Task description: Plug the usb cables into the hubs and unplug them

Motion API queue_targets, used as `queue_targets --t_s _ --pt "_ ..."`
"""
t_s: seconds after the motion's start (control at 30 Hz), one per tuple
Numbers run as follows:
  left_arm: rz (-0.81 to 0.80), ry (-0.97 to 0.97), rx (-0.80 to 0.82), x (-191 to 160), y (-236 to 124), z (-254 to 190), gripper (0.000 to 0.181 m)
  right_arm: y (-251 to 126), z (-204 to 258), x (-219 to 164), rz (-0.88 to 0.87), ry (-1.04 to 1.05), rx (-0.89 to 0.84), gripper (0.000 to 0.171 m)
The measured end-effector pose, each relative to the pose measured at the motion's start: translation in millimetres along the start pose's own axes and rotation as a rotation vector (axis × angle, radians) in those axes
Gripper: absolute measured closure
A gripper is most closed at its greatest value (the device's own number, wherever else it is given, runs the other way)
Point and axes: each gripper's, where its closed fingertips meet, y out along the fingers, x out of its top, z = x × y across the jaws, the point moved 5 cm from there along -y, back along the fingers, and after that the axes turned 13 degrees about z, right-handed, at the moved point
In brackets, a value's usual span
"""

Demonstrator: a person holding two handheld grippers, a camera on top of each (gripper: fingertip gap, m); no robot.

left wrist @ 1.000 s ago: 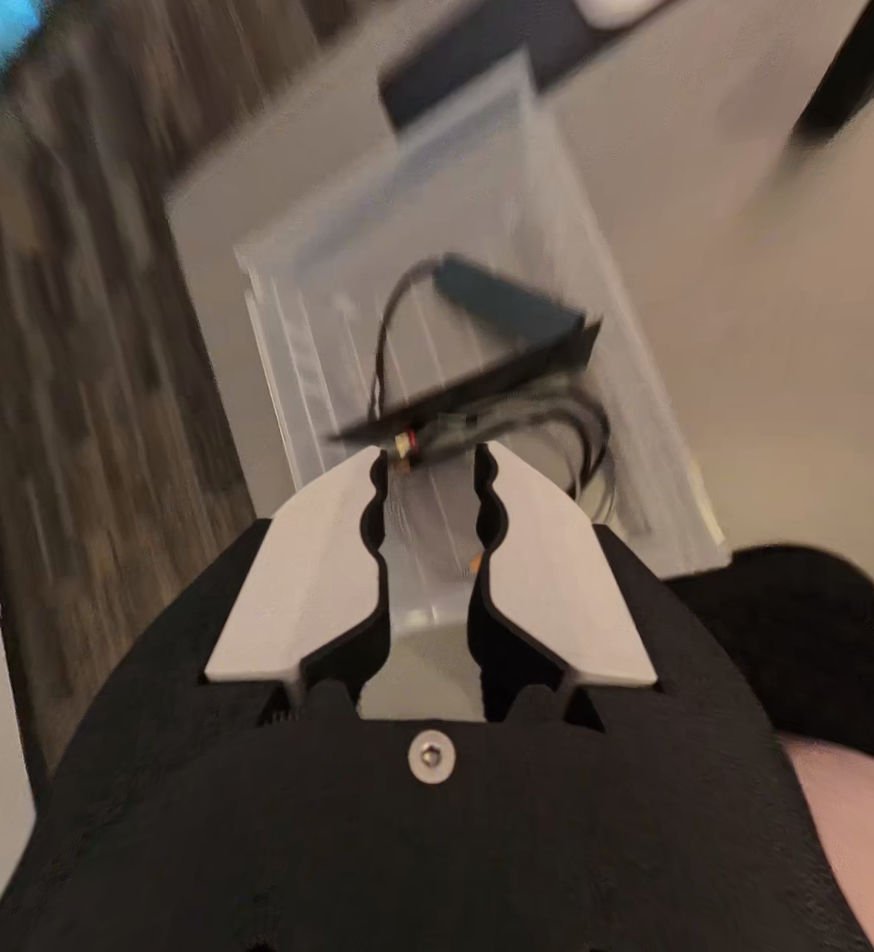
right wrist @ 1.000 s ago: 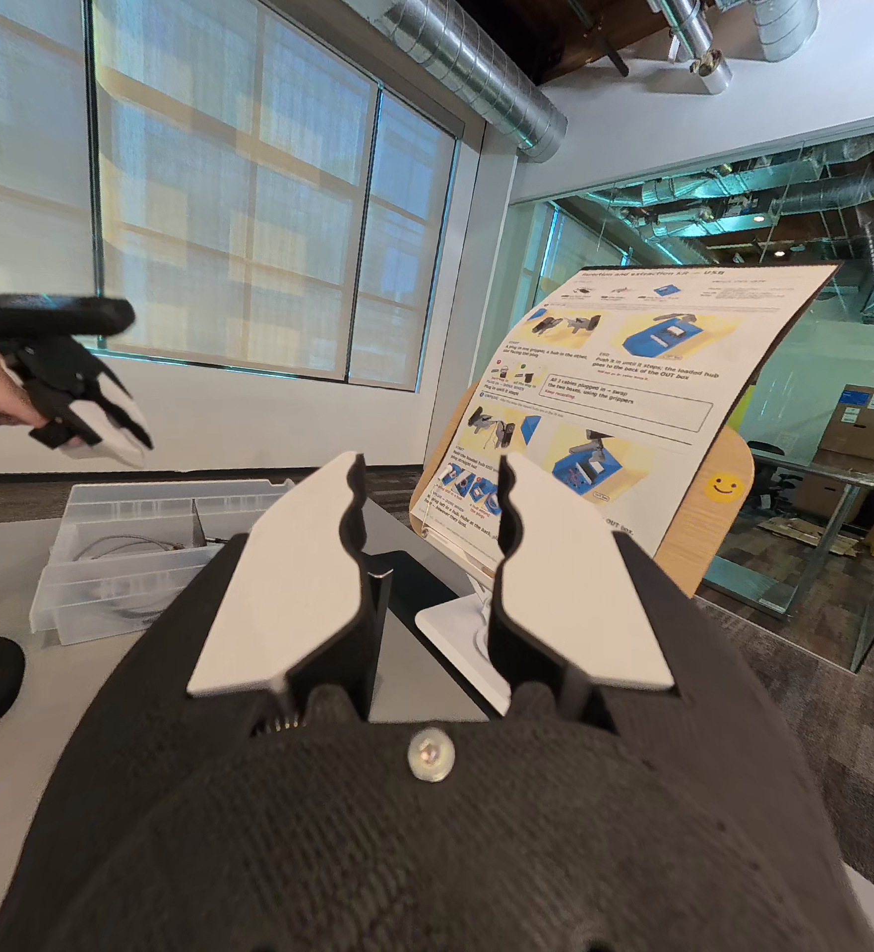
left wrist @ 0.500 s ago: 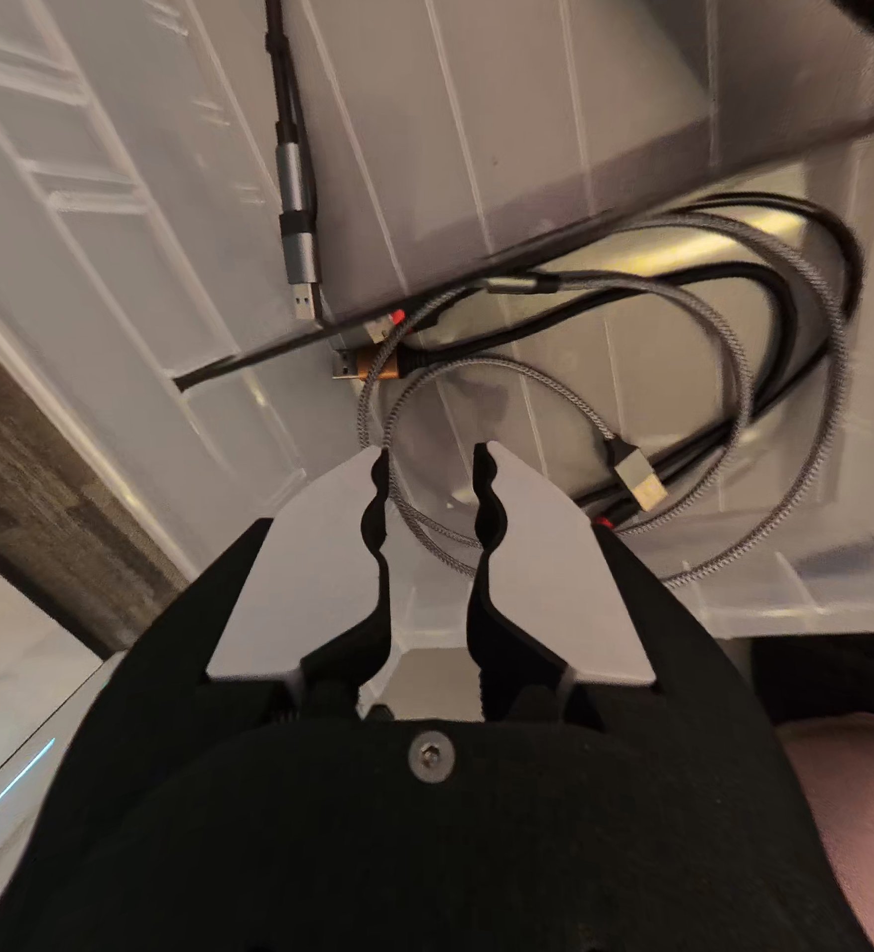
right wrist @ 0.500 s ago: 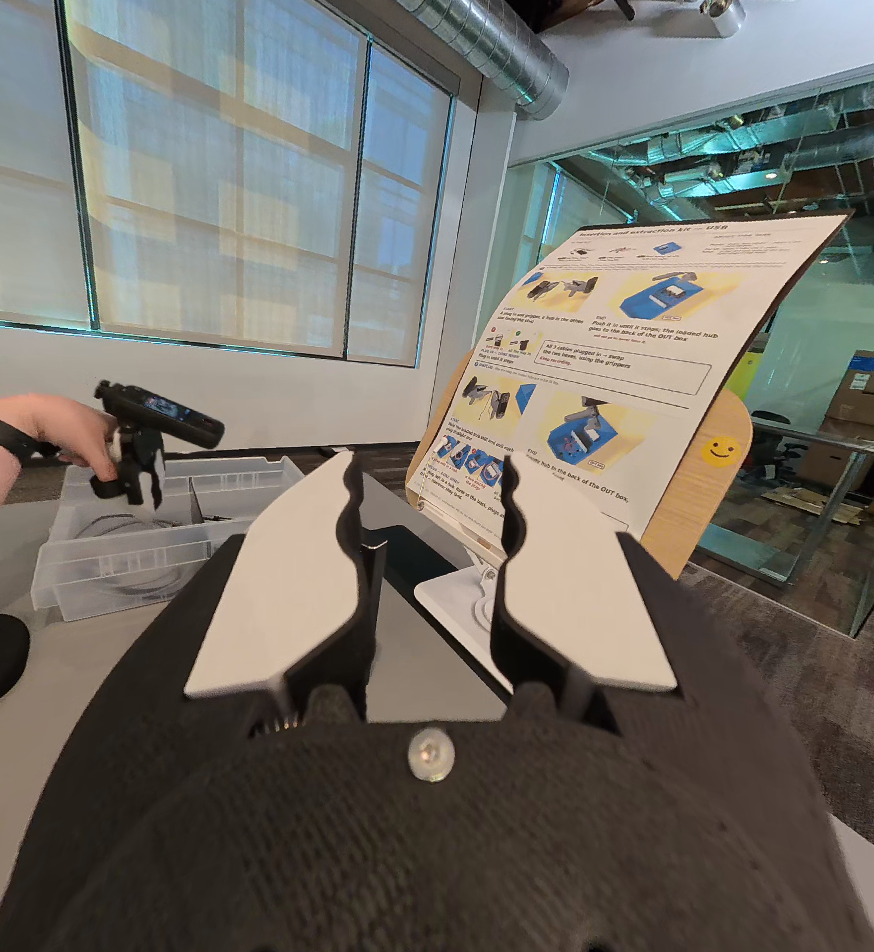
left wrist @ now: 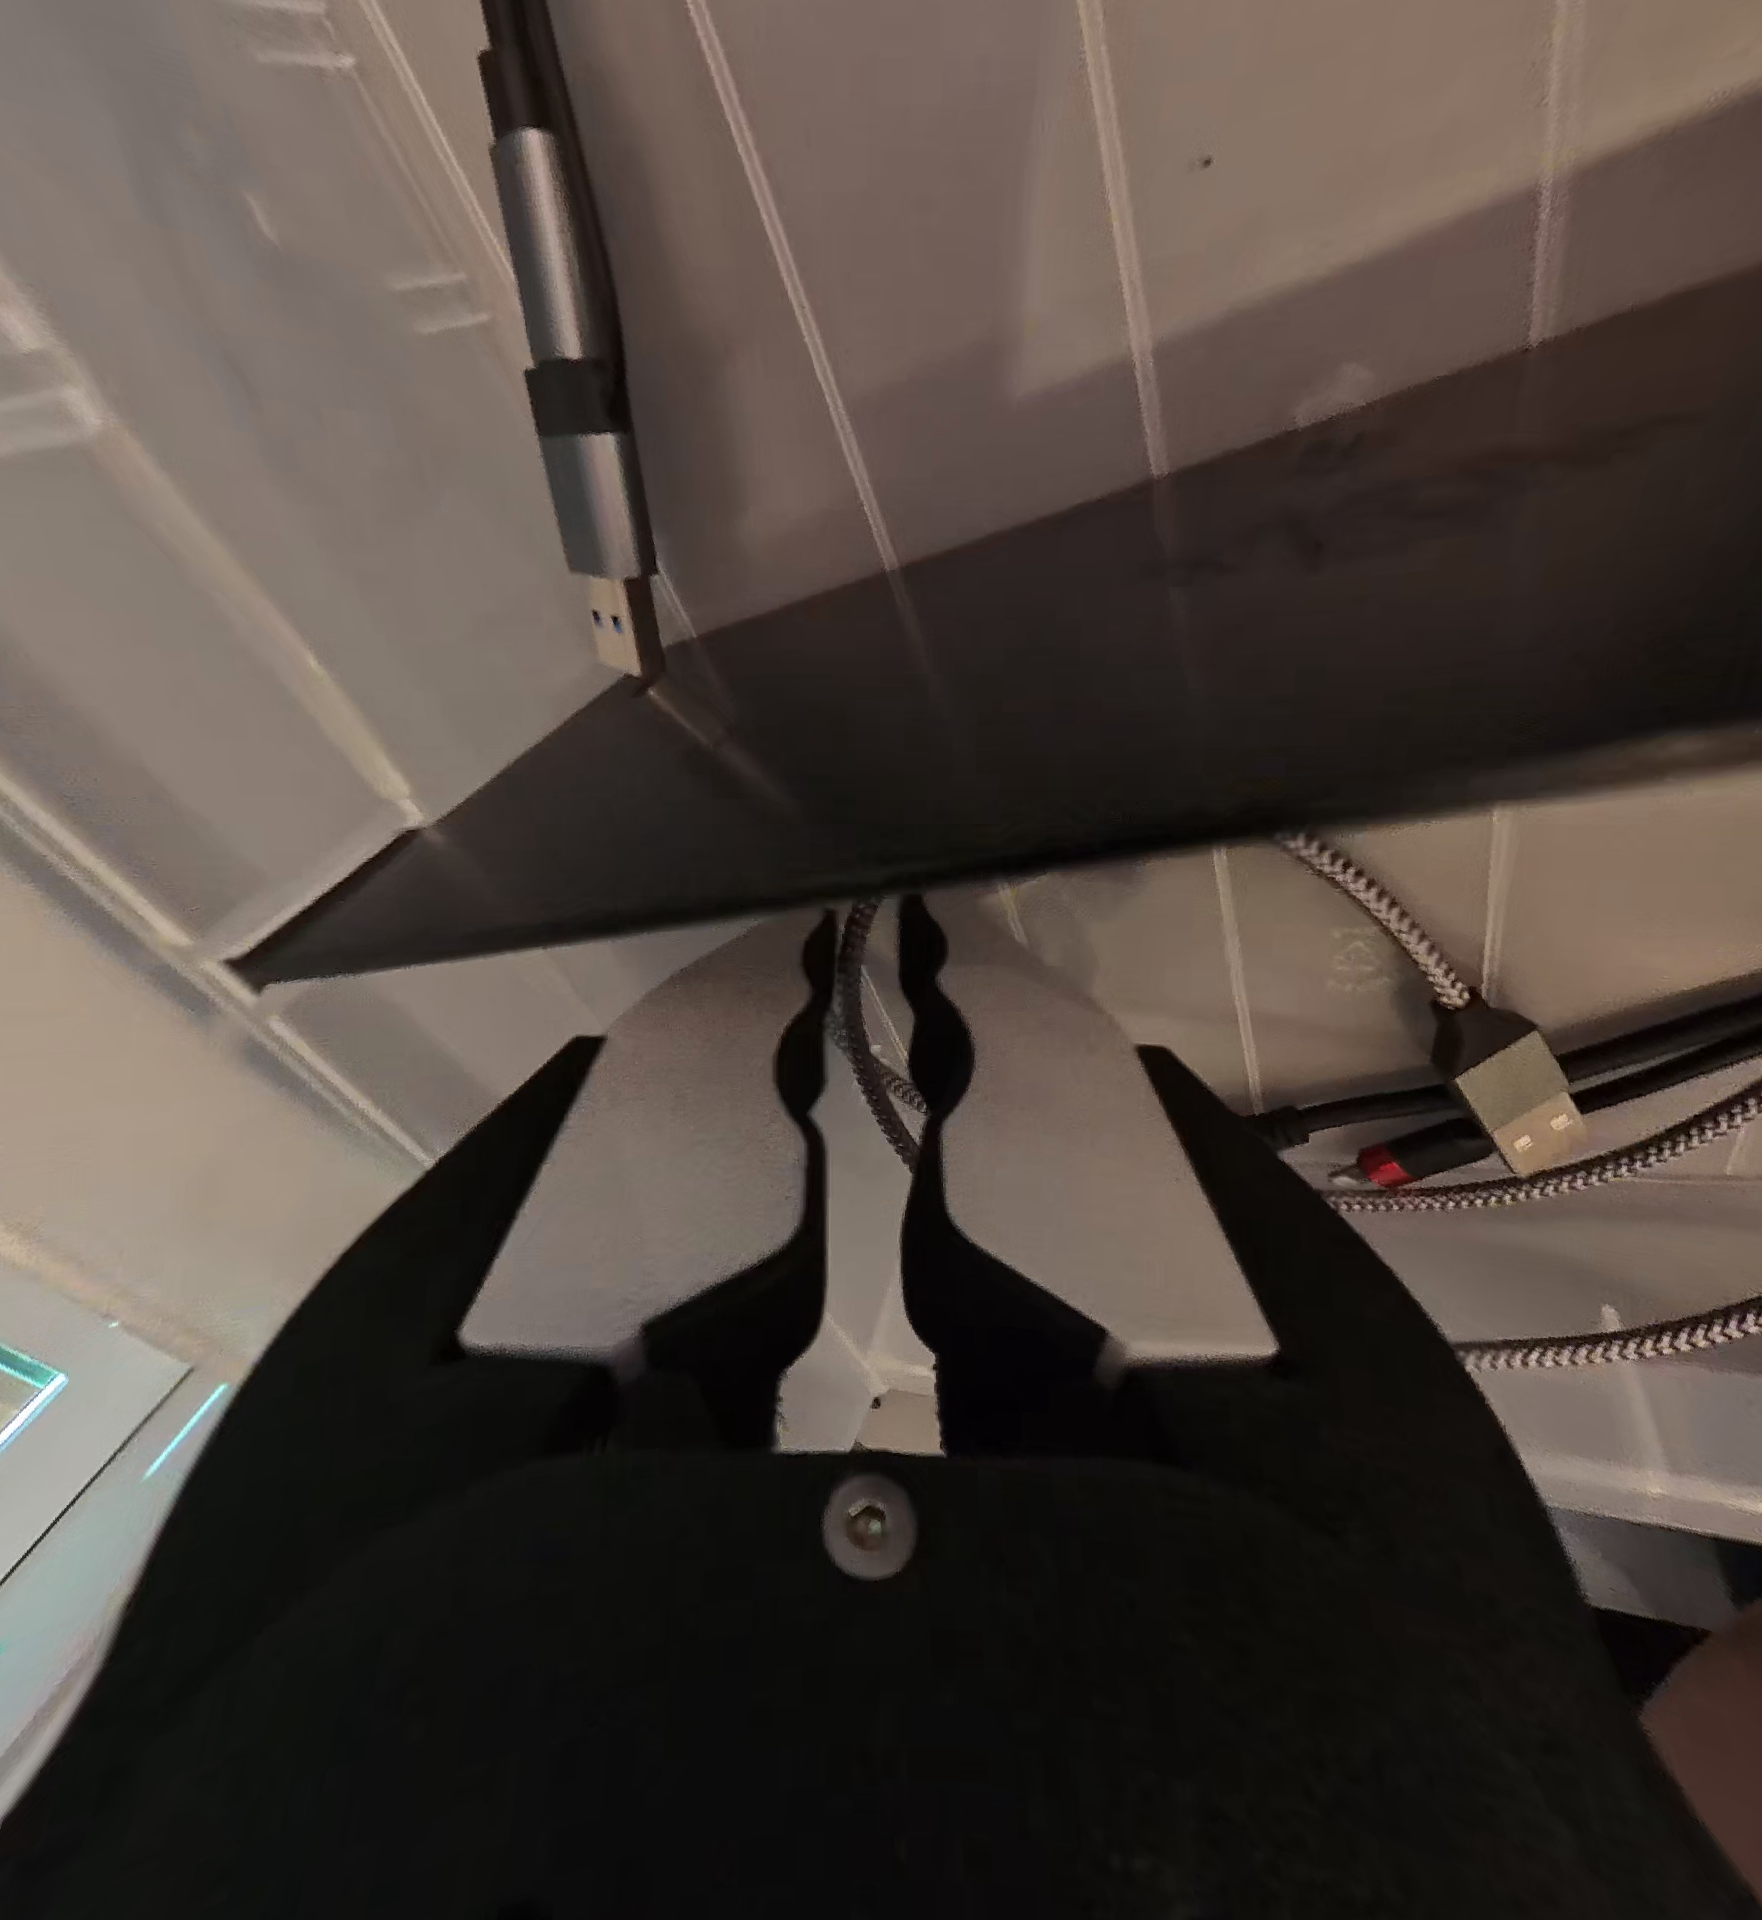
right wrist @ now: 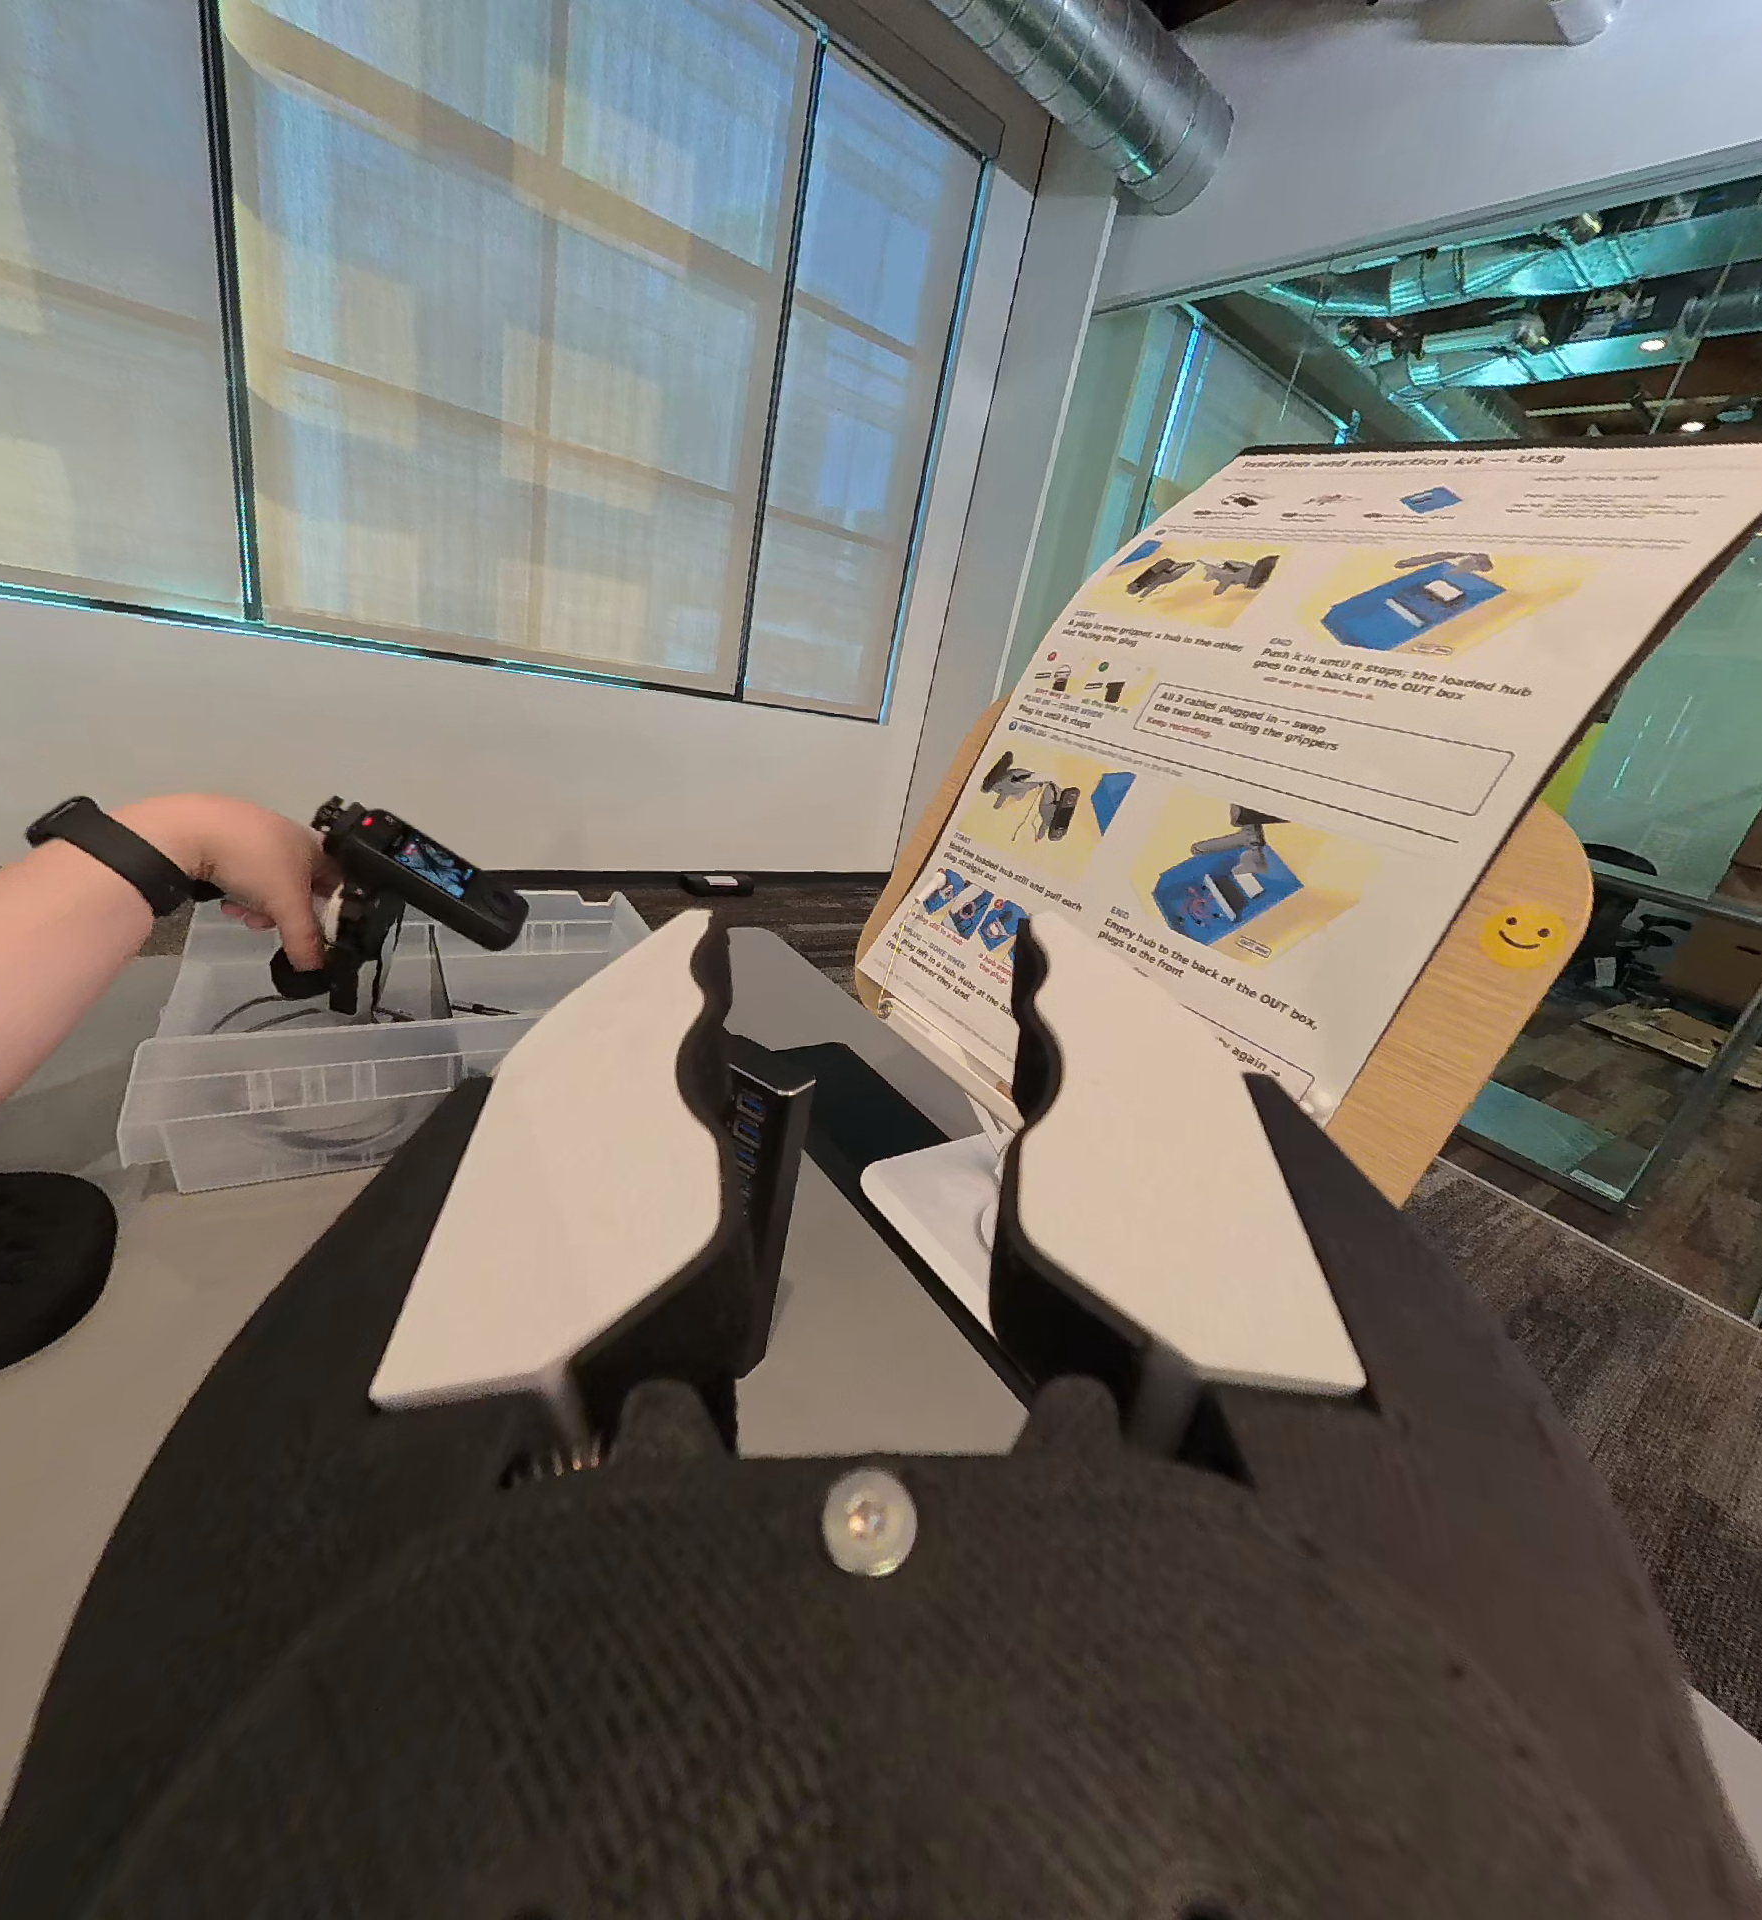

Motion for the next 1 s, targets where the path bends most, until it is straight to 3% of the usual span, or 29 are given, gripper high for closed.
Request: queue_targets --t_s 0.03,0.3,0.53,0.63,0.77,0.87,1.0 --pt "0.005 -0.011 0.003 1 1 2 0.175 0 1 0 0.002 -0.003 0.003 0.118" --pt "0.049 -0.104 -0.167 -10 -8 -1 0.178 -2 4 3 0.016 -0.025 0.022 0.118" --pt "-0.055 -0.148 -0.008 -41 -60 -1 0.178 -6 5 7 0.007 -0.03 0.025 0.118" --pt "-0.183 -0.231 0.134 -63 -102 1 0.178 -5 6 7 0.009 -0.036 0.026 0.118" --pt "-0.483 -0.37 0.267 -90 -168 -5 0.178 4 16 8 0.017 -0.045 0.055 0.118" --pt "-0.701 -0.35 0.296 -100 -207 -25 0.178 20 38 7 0.025 -0.047 0.134 0.118" --pt "-0.866 -0.282 0.397 -110 -244 -58 0.178 54 92 3 0.038 -0.059 0.311 0.119"
